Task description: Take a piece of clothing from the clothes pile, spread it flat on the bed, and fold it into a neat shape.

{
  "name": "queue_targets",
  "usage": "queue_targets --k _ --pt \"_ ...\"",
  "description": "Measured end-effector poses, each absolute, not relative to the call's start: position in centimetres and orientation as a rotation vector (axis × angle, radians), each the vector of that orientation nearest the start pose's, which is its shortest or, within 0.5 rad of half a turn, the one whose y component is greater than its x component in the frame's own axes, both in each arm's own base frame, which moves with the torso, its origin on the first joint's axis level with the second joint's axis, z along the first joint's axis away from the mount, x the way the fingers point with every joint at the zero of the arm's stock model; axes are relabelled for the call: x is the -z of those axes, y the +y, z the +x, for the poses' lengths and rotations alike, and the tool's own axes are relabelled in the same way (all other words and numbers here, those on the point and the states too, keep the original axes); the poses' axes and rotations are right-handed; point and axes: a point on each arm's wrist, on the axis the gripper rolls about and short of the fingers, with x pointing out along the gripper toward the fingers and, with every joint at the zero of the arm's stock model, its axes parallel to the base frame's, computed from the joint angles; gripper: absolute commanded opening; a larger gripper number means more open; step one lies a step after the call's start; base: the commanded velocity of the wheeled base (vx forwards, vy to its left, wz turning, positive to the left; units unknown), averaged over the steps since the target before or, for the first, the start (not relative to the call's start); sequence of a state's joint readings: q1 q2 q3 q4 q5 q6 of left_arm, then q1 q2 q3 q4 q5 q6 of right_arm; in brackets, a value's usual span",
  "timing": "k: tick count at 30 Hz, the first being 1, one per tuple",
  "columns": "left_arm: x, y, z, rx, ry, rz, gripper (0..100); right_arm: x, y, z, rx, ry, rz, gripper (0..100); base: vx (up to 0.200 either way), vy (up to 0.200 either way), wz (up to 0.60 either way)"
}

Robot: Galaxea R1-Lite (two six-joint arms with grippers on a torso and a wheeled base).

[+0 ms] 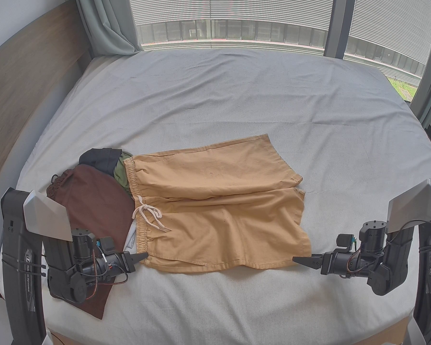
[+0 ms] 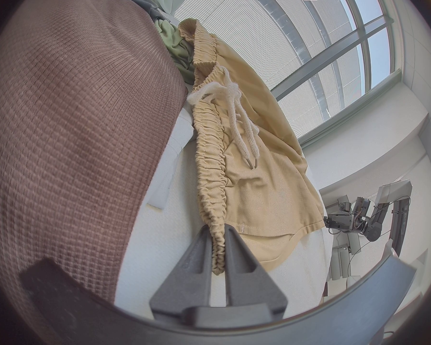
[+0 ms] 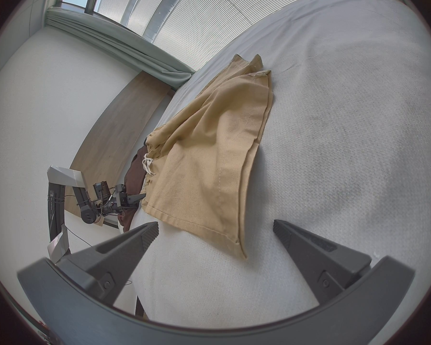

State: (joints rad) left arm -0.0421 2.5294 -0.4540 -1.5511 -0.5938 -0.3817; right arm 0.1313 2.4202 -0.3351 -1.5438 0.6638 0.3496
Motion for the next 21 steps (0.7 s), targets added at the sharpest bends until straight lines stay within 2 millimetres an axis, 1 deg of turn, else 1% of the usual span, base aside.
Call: queue_targets --k 1,8,17,21 --pt "6.64 -2.57 31.18 0.518 0.628 -0.506 0 4.13 5.25 28.54 -0.679 0.665 0.467 0 0.0 0.0 0.0" --pt "6.58 -2.58 31.21 0.519 0.624 -0.504 0 3.99 5.39 29.16 -0.686 0.64 0.46 0 0.0 0.0 0.0" --pt "6.53 -2.52 31.23 0.518 0.622 -0.504 0 4.34 5.17 29.11 -0.676 0.651 0.464 0 0.0 0.0 0.0" --pt "6.29 -2.45 30.88 0.519 0.627 -0.507 0 4.55 5.05 28.81 -0.657 0.663 0.461 0 0.0 0.0 0.0"
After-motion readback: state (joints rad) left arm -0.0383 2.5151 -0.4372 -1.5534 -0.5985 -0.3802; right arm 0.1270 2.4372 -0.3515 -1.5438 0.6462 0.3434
